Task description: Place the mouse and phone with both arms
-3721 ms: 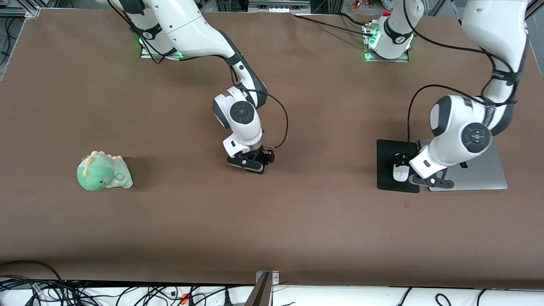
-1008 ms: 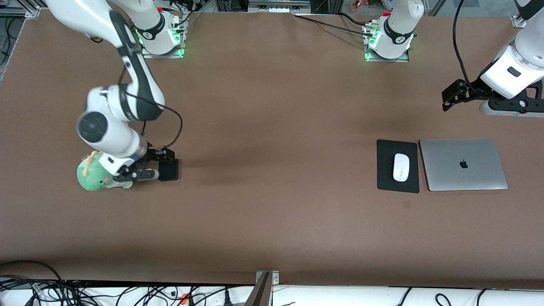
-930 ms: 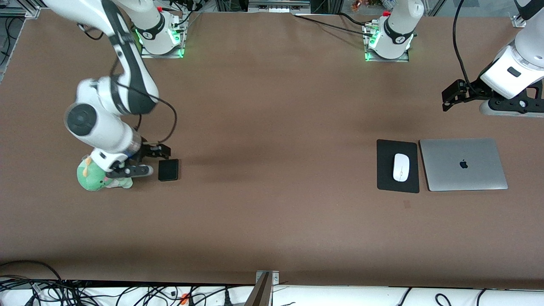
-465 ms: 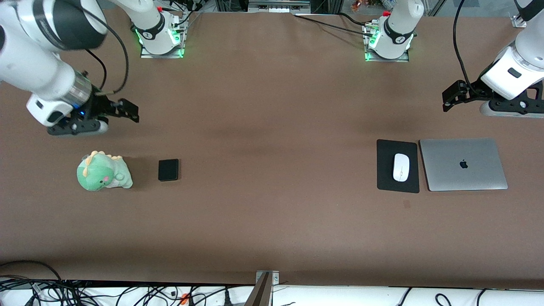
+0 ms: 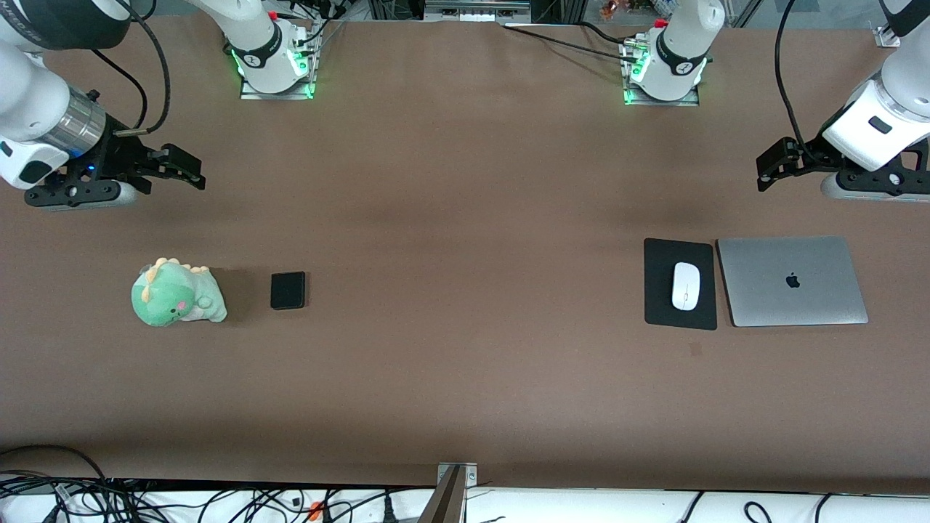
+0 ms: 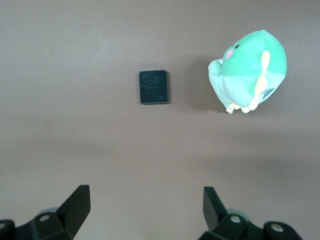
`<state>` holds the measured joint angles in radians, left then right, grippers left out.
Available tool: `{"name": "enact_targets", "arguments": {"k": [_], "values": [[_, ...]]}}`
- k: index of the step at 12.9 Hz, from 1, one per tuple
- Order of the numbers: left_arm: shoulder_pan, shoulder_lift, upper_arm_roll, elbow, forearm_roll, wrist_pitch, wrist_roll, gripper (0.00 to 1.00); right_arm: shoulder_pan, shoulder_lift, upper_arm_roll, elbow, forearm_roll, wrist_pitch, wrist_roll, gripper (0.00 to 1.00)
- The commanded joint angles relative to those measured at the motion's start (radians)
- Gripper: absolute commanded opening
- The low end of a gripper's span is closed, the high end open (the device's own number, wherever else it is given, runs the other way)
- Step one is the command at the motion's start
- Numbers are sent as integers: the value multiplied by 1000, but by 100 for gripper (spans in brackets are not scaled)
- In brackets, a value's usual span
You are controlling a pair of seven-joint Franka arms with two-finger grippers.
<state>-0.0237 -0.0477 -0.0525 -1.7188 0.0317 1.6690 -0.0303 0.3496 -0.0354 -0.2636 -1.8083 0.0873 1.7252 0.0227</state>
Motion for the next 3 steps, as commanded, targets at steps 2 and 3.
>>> {"name": "enact_targets", "arguments": {"k": [2, 3], "values": [[5, 12, -1, 27, -13, -11, 4, 100, -4, 15, 3, 35, -6, -36, -30, 100], [5, 12, -1, 27, -13, -12, 4, 100, -4, 15, 3, 35, -9, -41, -30, 100]]}}
